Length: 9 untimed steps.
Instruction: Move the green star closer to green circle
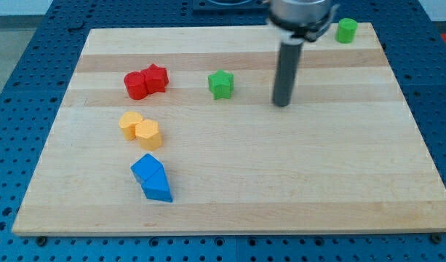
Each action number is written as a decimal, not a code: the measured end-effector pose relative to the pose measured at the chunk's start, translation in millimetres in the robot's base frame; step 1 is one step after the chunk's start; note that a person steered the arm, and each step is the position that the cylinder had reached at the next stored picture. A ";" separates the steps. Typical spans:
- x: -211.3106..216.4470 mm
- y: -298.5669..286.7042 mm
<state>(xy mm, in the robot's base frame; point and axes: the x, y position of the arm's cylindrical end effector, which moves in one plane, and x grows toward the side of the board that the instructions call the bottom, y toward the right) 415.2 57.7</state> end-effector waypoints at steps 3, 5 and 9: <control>-23.9 -135.1; -65.4 -48.9; -60.9 -36.3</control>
<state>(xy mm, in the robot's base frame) 354.3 21.4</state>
